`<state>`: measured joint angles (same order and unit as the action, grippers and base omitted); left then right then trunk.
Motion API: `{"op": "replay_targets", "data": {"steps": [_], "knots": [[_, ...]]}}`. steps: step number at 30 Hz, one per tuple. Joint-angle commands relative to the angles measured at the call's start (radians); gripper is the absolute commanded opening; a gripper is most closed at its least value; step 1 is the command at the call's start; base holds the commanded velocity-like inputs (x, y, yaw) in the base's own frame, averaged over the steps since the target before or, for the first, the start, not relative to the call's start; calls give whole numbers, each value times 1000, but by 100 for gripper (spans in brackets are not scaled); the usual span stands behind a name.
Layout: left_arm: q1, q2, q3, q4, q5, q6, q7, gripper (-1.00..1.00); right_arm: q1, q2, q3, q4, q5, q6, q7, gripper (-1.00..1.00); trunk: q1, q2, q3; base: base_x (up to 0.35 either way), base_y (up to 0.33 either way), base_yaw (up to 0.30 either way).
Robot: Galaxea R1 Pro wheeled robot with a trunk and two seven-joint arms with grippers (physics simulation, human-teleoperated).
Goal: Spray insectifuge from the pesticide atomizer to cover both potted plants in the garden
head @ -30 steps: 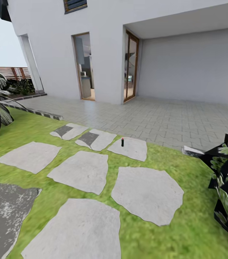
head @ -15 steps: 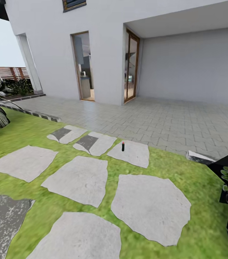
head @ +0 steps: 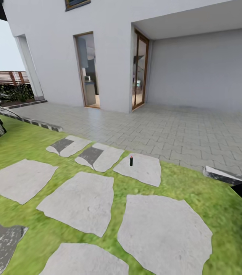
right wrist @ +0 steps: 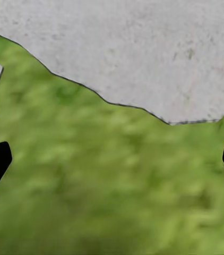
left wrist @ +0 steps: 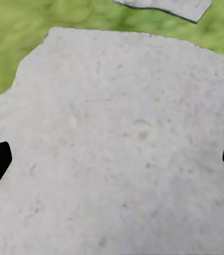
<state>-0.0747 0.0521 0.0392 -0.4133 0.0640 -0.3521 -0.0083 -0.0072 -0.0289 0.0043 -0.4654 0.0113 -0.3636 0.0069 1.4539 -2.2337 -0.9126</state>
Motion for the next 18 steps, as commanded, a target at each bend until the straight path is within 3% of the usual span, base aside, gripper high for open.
{"op": "replay_targets", "data": {"steps": [1, 18], "knots": [[0, 0, -1, 1, 7, -3, -1, 100, 0, 0, 0, 1, 1, -3, 1, 100, 0, 0, -1, 339, 0, 0], [0, 0, -1, 1, 7, -2, -1, 100, 0, 0, 0, 2, 2, -3, 1, 100, 0, 0, -1, 339, 2, 0]]}}
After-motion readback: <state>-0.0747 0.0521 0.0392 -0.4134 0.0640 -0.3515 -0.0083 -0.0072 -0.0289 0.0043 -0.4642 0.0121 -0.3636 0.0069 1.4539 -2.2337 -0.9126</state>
